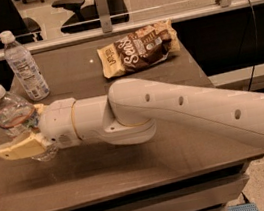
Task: Pick water bottle
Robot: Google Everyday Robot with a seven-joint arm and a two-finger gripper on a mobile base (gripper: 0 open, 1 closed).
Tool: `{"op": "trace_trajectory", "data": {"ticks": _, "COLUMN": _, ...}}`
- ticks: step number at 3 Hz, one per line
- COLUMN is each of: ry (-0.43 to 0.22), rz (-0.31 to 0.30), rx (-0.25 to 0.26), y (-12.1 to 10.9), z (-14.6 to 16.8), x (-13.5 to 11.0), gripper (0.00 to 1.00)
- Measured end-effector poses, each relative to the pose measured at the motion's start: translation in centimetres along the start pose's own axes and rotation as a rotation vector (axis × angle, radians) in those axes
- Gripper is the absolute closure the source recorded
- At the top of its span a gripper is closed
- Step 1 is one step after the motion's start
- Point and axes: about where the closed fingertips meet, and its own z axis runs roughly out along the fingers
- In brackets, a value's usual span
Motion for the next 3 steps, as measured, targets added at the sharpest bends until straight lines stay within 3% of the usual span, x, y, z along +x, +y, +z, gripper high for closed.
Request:
{"op": "trace_trajectory", "data": {"ticks": 1, "ry": -0.02, "rz": -0.041, "rx": 0.002, "y": -2.3, "z": -0.5, "x": -2.8, "gripper": 1.0}}
{"op": "trace_trajectory", "data": {"ticks": 2, "ry": -0.019, "rz": -0.076, "rx": 0.019, "y": -4.8, "z": -2.3, "x": -5.3, "gripper": 1.0}}
{"op": "trace_trajectory", "data": {"ticks": 3, "ry": -0.02, "rz": -0.078, "rx": 0.025, "y": -5.1, "z": -2.6, "x": -5.4, "gripper": 1.0}}
